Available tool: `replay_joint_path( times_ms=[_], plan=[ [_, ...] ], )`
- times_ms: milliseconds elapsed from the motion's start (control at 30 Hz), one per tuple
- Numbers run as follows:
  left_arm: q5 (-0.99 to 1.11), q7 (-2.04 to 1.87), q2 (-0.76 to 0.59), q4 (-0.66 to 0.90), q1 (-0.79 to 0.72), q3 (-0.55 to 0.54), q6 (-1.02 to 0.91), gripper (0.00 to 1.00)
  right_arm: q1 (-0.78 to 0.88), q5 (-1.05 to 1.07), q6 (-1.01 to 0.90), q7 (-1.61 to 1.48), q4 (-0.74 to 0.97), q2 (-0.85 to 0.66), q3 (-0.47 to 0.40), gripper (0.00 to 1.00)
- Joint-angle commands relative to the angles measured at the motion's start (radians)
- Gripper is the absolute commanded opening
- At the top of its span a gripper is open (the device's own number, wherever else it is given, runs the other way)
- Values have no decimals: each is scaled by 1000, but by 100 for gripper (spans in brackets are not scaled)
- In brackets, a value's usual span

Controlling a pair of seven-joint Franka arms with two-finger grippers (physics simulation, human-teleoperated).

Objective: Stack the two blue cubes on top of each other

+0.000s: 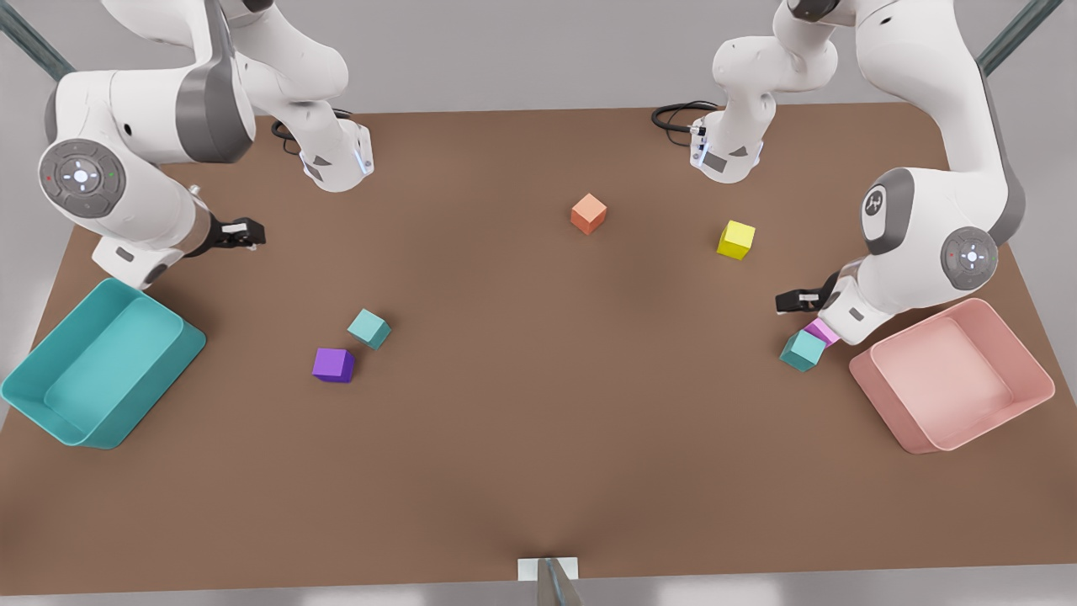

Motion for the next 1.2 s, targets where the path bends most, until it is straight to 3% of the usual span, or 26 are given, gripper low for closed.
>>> replay_joint_path(
  times_ms=[0,167,300,367,467,567,767,1167],
  plan=[
    [0,-30,2,0,0,0,9,100,-1,3,-6,-10,2,0,0,100],
    [0,-28,5,2,2,1,9,100,-4,50,66,3,-43,161,0,100],
    [0,-28,7,2,2,0,9,100,-30,170,270,349,-222,152,-3,100],
    [0,-30,10,2,2,0,8,100,-33,170,382,372,-319,137,-4,100],
    [0,-30,13,2,2,0,8,100,-63,150,407,360,-360,160,-6,100],
    [0,-30,13,2,2,0,8,100,-74,150,643,366,-475,117,-7,100],
    [0,-30,13,2,2,0,8,100,-65,139,982,724,-684,74,-9,100],
    [0,-30,19,2,2,0,1,100,6,205,1226,977,-824,126,0,100]
  ],
)
